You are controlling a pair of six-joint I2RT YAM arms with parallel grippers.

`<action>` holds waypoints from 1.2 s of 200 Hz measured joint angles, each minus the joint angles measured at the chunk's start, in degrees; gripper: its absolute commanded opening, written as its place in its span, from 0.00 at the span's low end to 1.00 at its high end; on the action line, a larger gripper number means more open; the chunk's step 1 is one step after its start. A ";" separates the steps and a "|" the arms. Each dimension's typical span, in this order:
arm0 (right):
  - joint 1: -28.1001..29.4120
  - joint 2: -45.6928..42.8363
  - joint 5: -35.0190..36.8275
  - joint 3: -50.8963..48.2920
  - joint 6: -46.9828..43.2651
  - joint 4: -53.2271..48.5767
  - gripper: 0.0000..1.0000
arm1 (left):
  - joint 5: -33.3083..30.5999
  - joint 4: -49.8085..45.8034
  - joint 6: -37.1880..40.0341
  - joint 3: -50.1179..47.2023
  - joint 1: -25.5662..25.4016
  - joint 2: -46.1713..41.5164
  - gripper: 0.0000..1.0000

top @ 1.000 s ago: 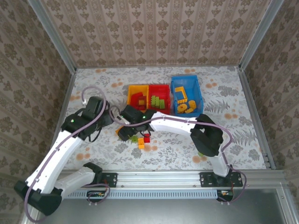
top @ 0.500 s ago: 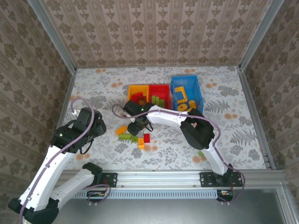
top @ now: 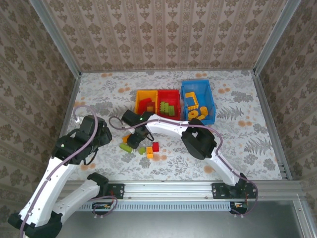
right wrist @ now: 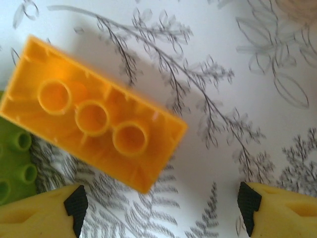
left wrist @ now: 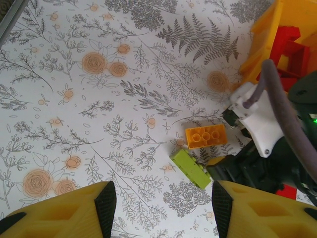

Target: Sort the legos into containers by color

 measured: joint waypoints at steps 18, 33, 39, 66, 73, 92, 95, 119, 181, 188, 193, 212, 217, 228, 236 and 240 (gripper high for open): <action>0.13 2.21 0.24 3.72 0.42 -1.40 0.84 | 0.00 -0.28 -0.02 0.20 0.00 -0.85 0.57; 0.13 4.02 0.24 6.91 0.76 -1.57 0.84 | 0.00 -0.48 -0.02 0.39 0.00 -1.05 0.57; 0.13 5.01 0.26 8.41 1.07 -1.79 0.84 | 0.00 -0.50 -0.02 0.39 0.00 -1.03 0.57; 0.13 8.52 0.74 15.10 2.71 -4.42 0.77 | 0.02 -0.55 -0.02 0.39 0.00 -0.98 0.57; 0.13 9.53 0.92 16.70 3.19 -4.83 0.74 | 0.02 -0.55 -0.02 0.39 0.00 -0.98 0.57; 0.13 10.38 1.38 18.56 3.93 -6.12 0.61 | 0.07 -0.55 -0.02 0.39 0.00 -0.98 0.57; 0.13 10.43 1.36 18.62 4.39 -6.21 0.59 | 0.09 -0.55 -0.02 0.39 0.00 -0.98 0.57; 0.09 10.47 1.25 18.67 4.92 -6.99 0.36 | 0.50 -0.50 0.00 0.39 0.00 -1.27 0.57; -0.07 1.60 0.52 4.42 5.97 -2.47 0.23 | 5.49 3.19 0.44 -1.60 0.00 -2.86 0.57; -0.20 -0.76 0.31 1.31 6.08 -1.86 0.23 | 6.38 4.13 0.61 -2.21 0.00 -2.73 0.57; -0.31 -2.62 0.26 -0.94 6.19 -1.38 0.23 | 7.21 4.90 0.70 -2.62 0.00 -2.47 0.57; -0.96 -10.86 0.24 -8.94 6.62 -0.42 0.23 | 10.45 8.50 1.36 -4.07 -0.07 -0.92 0.57; -1.31 -13.38 0.24 -11.06 6.78 -0.11 0.23 | 11.32 9.79 1.55 -4.37 -0.17 -0.33 0.57; -2.29 -19.10 0.17 -15.43 7.50 0.57 0.23 | 12.85 12.72 1.75 -4.87 -1.03 1.40 0.57; -3.41 -23.47 0.20 -18.36 8.04 0.85 0.23 | 13.86 15.02 1.92 -5.03 -2.19 2.99 0.57; -4.09 -25.53 0.22 -19.67 8.44 0.98 0.23 | 14.27 16.24 1.99 -5.03 -2.99 3.98 0.57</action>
